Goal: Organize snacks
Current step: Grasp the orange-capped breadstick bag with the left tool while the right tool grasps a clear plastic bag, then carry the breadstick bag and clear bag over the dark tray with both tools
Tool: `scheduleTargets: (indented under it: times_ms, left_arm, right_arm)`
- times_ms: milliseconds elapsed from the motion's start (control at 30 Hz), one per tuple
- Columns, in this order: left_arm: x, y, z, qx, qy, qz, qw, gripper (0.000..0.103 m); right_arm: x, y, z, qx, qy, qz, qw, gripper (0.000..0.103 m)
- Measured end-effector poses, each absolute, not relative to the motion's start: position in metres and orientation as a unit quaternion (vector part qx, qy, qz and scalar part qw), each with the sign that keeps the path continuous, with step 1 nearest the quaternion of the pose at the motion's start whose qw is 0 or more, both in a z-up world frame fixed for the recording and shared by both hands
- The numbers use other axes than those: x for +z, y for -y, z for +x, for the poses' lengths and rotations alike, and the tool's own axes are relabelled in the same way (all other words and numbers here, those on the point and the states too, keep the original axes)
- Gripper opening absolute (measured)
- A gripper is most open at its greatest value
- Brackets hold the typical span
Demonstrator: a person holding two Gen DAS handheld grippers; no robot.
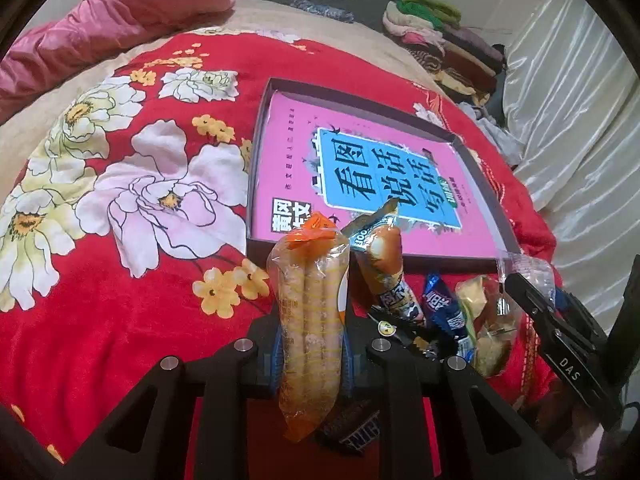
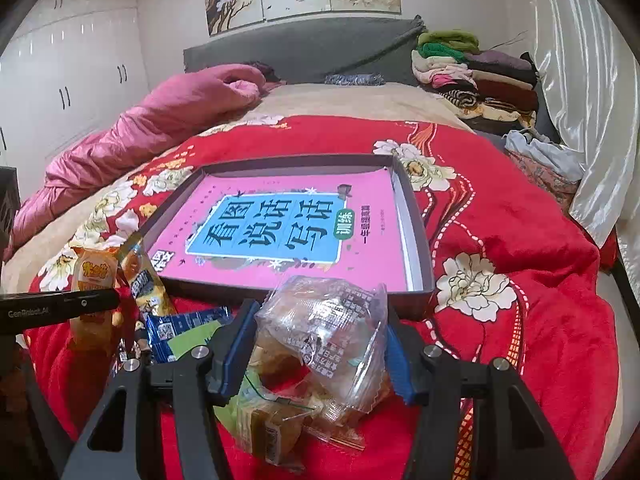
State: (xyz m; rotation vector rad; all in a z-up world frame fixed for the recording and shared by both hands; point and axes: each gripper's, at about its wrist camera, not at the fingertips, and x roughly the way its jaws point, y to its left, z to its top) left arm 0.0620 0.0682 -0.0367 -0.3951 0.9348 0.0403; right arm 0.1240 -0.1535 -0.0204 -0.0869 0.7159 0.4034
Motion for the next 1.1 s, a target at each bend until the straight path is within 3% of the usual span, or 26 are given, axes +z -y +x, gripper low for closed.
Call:
scheduleTargets:
  times_ms: [1100]
  left_arm:
    - [0.003, -0.093, 0.069, 0.050, -0.409, -0.185, 0.892, 0.023]
  right_arm:
    - [-0.003, 0.156, 0.131, 0.213, -0.299, -0.026, 0.930, 0.058]
